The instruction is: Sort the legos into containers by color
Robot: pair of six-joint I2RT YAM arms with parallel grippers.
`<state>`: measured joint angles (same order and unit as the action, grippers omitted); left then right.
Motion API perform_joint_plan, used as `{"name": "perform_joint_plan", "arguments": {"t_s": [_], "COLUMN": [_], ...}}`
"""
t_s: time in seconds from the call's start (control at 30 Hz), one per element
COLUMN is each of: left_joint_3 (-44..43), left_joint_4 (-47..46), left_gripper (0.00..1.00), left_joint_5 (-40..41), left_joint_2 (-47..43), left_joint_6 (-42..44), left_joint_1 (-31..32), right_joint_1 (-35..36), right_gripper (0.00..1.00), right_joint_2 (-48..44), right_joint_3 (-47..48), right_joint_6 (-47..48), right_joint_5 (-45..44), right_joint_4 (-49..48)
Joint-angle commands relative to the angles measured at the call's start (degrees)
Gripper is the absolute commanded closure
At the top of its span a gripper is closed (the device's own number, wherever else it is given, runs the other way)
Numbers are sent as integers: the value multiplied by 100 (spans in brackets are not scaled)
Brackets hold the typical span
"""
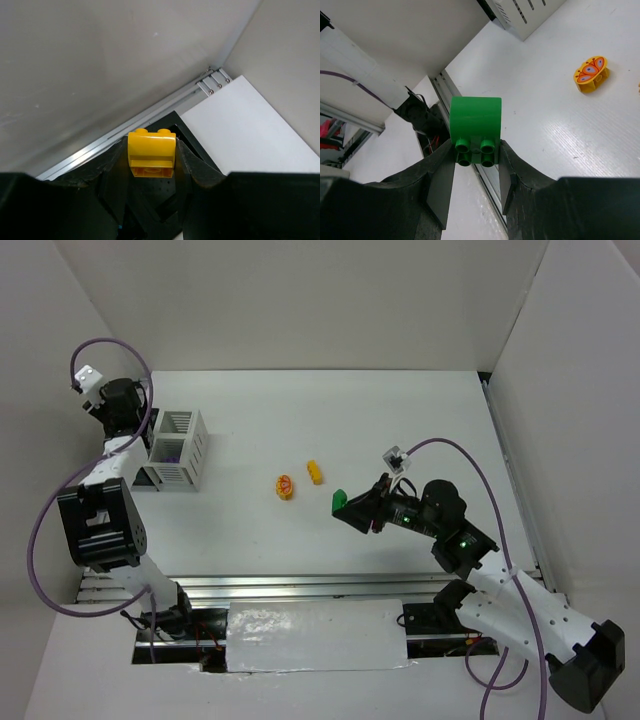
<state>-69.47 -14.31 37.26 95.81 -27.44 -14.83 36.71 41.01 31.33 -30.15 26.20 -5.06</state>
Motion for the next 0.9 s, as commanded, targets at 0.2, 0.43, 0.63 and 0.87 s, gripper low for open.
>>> {"name": "perform_joint_plan", "arguments": {"t_s": [0.2, 0.43, 0.63, 0.87], "left_joint_3": [-259, -119, -356, -2126], "left_joint_4": [-363, -274, -117, 2489], "left_gripper": [81, 25, 1, 1], "left_joint_5": [-650, -438, -781, -861], "left_joint_2": [403, 263, -141, -493], "left_joint_6": [-244, -525, -736, -1271], "left_joint_1": [-125, -125, -134, 49], "right_joint_1": [-41, -32, -32, -32], "right_gripper": [100, 100, 100, 100], "right_joint_2": [82, 64, 196, 599], "right_joint_3": [136, 110, 154, 180], "right_joint_6": [88, 97, 88, -8], "right_joint_5": [35, 87, 175, 481], "right_joint_4": [-232, -267, -294, -574]}}
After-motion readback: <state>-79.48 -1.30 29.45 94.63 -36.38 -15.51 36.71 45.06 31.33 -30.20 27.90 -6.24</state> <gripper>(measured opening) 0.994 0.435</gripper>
